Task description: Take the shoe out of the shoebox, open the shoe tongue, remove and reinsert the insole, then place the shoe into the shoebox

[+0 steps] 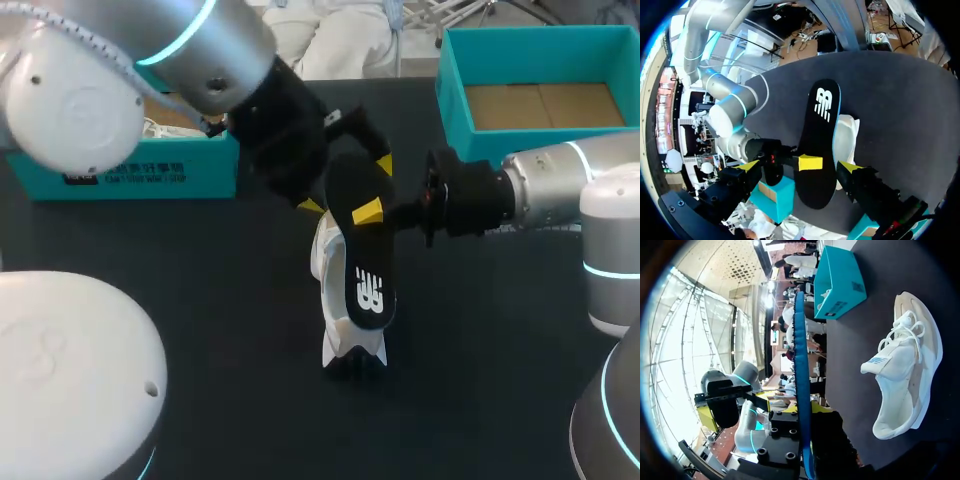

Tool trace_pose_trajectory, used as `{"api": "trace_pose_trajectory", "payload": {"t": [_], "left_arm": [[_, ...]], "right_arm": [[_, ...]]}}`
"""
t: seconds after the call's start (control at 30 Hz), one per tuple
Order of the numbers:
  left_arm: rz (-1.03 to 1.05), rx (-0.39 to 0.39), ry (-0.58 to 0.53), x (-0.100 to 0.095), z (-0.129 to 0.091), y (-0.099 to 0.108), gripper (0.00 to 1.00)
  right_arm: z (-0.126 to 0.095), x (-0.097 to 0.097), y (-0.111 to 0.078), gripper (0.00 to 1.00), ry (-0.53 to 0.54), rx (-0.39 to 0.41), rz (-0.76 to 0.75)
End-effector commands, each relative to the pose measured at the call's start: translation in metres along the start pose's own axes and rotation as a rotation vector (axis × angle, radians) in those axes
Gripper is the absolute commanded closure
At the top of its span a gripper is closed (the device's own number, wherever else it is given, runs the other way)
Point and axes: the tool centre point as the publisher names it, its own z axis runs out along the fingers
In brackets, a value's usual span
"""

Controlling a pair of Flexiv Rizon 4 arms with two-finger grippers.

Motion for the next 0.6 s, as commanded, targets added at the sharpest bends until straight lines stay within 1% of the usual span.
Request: {"api": "trace_pose_trajectory", "payload": {"t": [0.03, 0.1, 0.17, 0.3, 0.4, 0.43, 0.53, 0.6], "left_arm": [[0.012, -0.065, 0.512, -0.006, -0.001, -0.003, 0.0], [0.012, -0.065, 0.512, -0.006, -0.001, -0.003, 0.0], [0.021, -0.063, 0.537, -0.005, -0.001, -0.001, 0.0], [0.011, -0.025, 0.515, -0.006, -0.005, 0.007, 0.0], [0.002, 0.024, 0.498, -0.009, -0.005, 0.013, 0.0], [0.001, 0.054, 0.498, -0.01, -0.004, 0.015, 0.0], [0.006, 0.081, 0.531, -0.014, 0.002, 0.019, 0.0], [0.013, 0.076, 0.542, -0.017, 0.004, 0.019, 0.0]], "right_arm": [[0.003, 0.001, 0.002, 1.0, -0.007, 0.007, 0.001], [0.003, 0.001, 0.002, 1.0, -0.01, 0.009, 0.0], [0.003, 0.001, 0.002, 1.0, -0.016, 0.01, 0.001], [0.003, 0.001, 0.002, 1.0, -0.018, 0.004, 0.0], [0.003, 0.001, 0.002, 1.0, -0.021, 0.007, 0.004], [0.003, 0.001, 0.002, 1.0, -0.021, 0.007, 0.006], [0.003, 0.001, 0.002, 1.0, -0.021, 0.007, 0.008], [0.002, 0.001, 0.003, 1.0, -0.022, 0.008, 0.007]]}}
